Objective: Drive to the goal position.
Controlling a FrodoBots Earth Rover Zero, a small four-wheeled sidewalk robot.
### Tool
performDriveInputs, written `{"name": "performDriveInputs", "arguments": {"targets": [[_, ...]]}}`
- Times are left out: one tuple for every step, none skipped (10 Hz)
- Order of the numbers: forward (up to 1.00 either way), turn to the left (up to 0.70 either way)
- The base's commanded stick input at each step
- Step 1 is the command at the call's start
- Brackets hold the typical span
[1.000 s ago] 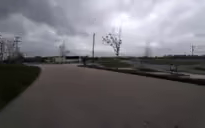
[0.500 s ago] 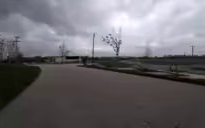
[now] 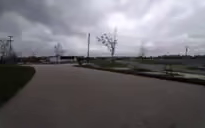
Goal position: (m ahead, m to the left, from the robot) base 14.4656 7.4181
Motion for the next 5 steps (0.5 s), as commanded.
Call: {"name": "performDriveInputs", "arguments": {"targets": [[0.0,-0.45],[0.0,-0.45],[0.0,-0.45],[0.0,-0.45],[0.0,-0.45]]}}
